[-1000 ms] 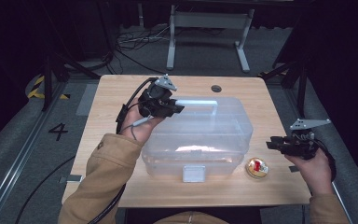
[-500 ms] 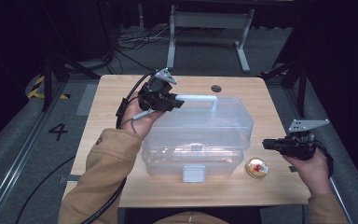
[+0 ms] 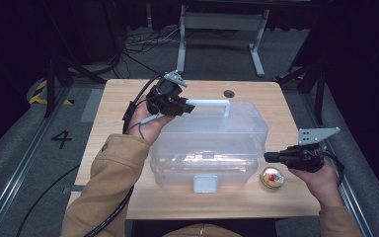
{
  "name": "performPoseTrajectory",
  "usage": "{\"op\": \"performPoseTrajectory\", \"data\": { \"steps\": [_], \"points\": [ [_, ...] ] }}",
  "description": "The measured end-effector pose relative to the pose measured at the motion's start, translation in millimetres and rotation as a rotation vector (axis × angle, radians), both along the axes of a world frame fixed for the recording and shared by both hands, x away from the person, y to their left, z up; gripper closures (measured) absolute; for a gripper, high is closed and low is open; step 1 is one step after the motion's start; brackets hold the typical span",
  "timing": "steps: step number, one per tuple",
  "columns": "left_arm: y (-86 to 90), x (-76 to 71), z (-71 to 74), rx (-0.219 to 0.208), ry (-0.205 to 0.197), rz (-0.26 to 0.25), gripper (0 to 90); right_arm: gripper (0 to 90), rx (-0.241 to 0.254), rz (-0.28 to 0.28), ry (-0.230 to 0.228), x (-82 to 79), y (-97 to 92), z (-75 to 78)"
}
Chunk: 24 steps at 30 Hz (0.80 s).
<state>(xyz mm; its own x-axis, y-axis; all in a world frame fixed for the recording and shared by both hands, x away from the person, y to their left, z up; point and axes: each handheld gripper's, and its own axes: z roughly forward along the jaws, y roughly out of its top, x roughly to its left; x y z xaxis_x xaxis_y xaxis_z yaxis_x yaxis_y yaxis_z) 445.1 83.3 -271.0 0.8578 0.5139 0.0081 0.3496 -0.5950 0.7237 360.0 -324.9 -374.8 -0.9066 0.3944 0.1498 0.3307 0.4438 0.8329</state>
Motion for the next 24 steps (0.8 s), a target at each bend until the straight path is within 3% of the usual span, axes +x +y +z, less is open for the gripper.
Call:
{"op": "performPoseTrajectory", "data": {
  "steps": [5, 14, 17, 22, 24],
  "points": [
    [-0.1, -0.4, 0.1, 0.003, 0.001, -0.002, 72.8, 88.9, 0.007, 0.032, 0.004, -0.3, 8.0, -0.1],
    [0.2, 0.1, 0.0, -0.007, 0.028, -0.004, 71.4, 89.5, -0.002, 0.021, 0.002, 1.3, 11.9, -2.1],
    [2.2, -3.1, 3.3, -0.024, 0.007, -0.015, 61.4, 89.6, 0.002, 0.014, 0.004, 1.5, 11.7, -1.3],
    [8.6, -10.9, 11.4, -0.023, -0.043, -0.025, 56.2, 89.7, 0.004, 0.009, 0.005, 1.6, 11.8, -0.4],
    [11.4, -13.0, 14.2, -0.031, -0.044, -0.018, 54.4, 89.7, 0.007, 0.005, 0.002, 1.9, 11.7, 0.4]
  ]
}}
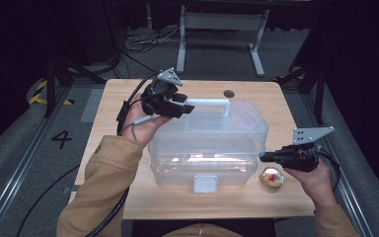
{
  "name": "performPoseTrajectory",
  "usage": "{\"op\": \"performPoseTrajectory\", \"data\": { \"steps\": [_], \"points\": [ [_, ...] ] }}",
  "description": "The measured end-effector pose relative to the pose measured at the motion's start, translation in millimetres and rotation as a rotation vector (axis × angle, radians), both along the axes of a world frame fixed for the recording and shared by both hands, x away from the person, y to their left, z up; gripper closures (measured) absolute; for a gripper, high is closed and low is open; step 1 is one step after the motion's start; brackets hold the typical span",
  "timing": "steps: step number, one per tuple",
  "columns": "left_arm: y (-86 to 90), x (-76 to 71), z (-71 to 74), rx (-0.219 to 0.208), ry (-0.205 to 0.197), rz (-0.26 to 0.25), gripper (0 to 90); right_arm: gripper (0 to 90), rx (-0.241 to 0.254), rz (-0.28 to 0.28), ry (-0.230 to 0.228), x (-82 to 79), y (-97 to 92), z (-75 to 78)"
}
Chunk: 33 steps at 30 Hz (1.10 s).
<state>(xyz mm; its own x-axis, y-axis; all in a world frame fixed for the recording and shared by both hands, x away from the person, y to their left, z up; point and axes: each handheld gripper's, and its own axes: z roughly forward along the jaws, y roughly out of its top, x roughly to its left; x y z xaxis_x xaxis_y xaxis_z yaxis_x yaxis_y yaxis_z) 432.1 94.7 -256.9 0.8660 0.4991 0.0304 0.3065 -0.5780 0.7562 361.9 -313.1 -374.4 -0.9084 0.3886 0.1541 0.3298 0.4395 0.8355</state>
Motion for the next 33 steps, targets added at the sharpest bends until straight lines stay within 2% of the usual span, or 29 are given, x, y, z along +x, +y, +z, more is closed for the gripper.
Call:
{"op": "performPoseTrajectory", "data": {
  "steps": [2, 6, 12, 18, 23, 28, 33],
  "points": [
    [7.8, -5.2, 6.1, -0.037, 0.002, 0.015, 54.1, 89.7, 0.004, -0.001, -0.002, 0.3, -0.2, 0.7],
    [15.8, -11.1, 11.4, -0.066, 0.018, 0.029, 57.0, 89.7, 0.011, -0.009, -0.005, 1.0, -0.4, 2.1],
    [33.3, -29.1, 18.8, -0.124, 0.066, 0.034, 63.1, 89.7, 0.034, -0.032, 0.004, 2.4, 0.4, 7.5],
    [46.1, -45.5, 18.1, -0.132, 0.073, 0.032, 69.0, 89.8, 0.044, -0.049, -0.009, 4.3, 3.8, 12.7],
    [53.8, -60.7, 17.5, -0.145, 0.081, 0.027, 73.9, 89.8, 0.075, -0.076, -0.017, 6.8, 3.1, 17.6],
    [58.4, -74.9, 14.8, -0.134, 0.077, 0.021, 75.7, 89.8, 0.086, -0.097, -0.028, 9.9, 3.3, 22.6],
    [64.4, -86.1, 6.1, -0.165, 0.079, 0.011, 76.3, 89.9, 0.089, -0.119, -0.028, 13.3, 3.1, 26.6]
  ]
}}
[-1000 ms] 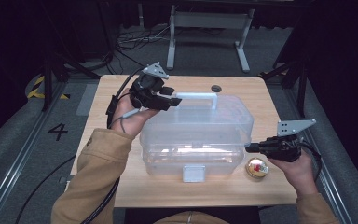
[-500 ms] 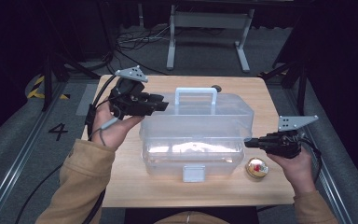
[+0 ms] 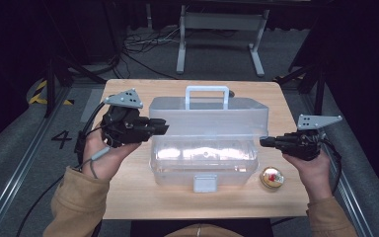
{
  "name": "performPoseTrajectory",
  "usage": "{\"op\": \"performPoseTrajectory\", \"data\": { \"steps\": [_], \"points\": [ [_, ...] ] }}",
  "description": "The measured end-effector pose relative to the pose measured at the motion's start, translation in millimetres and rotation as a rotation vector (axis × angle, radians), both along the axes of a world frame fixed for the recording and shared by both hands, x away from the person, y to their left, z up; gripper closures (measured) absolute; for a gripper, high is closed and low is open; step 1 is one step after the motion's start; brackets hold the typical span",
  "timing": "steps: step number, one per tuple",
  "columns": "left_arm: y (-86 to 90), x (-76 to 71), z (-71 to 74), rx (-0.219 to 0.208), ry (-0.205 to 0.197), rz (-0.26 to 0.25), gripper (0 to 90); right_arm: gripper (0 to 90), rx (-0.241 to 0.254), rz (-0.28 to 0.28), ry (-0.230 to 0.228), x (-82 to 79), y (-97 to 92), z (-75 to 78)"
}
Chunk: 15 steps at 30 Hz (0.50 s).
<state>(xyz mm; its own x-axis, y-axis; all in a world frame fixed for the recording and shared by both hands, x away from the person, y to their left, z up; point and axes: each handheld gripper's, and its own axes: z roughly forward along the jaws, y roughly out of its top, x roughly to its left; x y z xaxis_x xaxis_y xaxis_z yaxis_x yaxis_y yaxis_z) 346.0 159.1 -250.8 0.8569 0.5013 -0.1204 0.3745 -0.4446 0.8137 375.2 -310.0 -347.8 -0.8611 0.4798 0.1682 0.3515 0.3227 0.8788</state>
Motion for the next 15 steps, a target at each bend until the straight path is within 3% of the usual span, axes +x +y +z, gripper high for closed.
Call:
{"op": "performPoseTrajectory", "data": {
  "steps": [7, 15],
  "points": [
    [0.8, -12.5, -22.0, -0.026, 0.023, -0.013, 76.5, 89.9, 0.011, -0.037, -0.009, 6.9, 1.1, 9.4],
    [-2.5, -1.3, -46.3, 0.057, 0.078, 0.019, 76.5, 89.9, 0.035, -0.069, -0.017, 14.8, 1.1, 17.5]
  ]
}}
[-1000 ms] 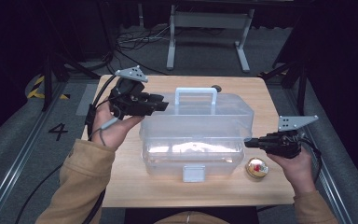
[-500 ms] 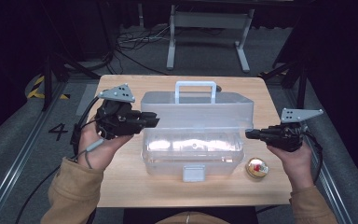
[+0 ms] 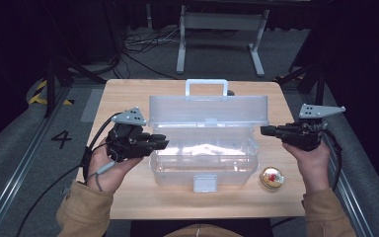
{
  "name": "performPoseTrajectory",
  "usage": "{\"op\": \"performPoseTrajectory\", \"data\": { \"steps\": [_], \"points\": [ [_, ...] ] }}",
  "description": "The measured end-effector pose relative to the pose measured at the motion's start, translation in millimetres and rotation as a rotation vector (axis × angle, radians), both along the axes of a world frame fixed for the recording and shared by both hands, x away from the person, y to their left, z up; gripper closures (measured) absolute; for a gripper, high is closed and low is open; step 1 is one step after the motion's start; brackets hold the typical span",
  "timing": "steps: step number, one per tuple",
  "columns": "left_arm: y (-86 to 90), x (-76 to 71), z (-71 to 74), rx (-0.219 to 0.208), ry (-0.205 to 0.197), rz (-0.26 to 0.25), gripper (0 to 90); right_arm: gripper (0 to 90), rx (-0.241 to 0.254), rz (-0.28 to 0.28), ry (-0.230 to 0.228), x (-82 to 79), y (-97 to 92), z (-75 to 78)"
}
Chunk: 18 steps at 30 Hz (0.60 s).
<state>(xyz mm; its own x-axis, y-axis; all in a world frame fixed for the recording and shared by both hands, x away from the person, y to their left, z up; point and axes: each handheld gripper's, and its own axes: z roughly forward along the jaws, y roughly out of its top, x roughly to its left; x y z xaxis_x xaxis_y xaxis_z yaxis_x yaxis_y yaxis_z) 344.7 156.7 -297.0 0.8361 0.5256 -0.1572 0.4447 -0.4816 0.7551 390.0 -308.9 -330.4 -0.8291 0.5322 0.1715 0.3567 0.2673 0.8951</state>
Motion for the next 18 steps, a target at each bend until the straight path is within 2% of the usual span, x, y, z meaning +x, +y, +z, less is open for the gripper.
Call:
{"op": "performPoseTrajectory", "data": {
  "steps": [2, 4, 5, 7, 11, 12, 15, 18],
  "points": [
    [2.1, 5.0, -7.0, 0.01, 0.01, 0.023, 75.8, 89.9, 0.009, -0.003, -0.004, 1.6, -0.3, 0.5],
    [4.6, 8.1, -10.5, 0.013, 0.006, 0.041, 69.7, 89.9, 0.008, -0.008, -0.009, 1.6, -0.4, 0.6],
    [13.9, 17.1, -21.2, -0.008, -0.017, 0.078, 71.2, 89.9, 0.012, -0.015, -0.013, 1.3, -0.4, 0.4],
    [17.3, 20.4, -24.9, -0.022, -0.021, 0.087, 71.9, 89.9, 0.011, -0.017, -0.016, 0.4, -0.2, 0.3],
    [23.0, 26.3, -31.7, -0.05, -0.033, 0.103, 75.2, 89.8, 0.009, -0.023, -0.022, -1.0, 0.6, -0.2],
    [24.6, 27.6, -33.7, -0.058, -0.039, 0.123, 75.3, 89.8, 0.01, -0.025, -0.024, -1.2, 0.7, -0.4],
    [27.4, 30.2, -35.6, -0.095, -0.018, 0.157, 78.6, 89.8, 0.023, -0.034, -0.028, -2.0, 0.9, -1.9],
    [25.7, 28.9, -36.2, -0.109, -0.037, 0.166, 80.8, 89.8, 0.032, -0.041, -0.036, -2.8, 1.1, -3.2]
  ]
}}
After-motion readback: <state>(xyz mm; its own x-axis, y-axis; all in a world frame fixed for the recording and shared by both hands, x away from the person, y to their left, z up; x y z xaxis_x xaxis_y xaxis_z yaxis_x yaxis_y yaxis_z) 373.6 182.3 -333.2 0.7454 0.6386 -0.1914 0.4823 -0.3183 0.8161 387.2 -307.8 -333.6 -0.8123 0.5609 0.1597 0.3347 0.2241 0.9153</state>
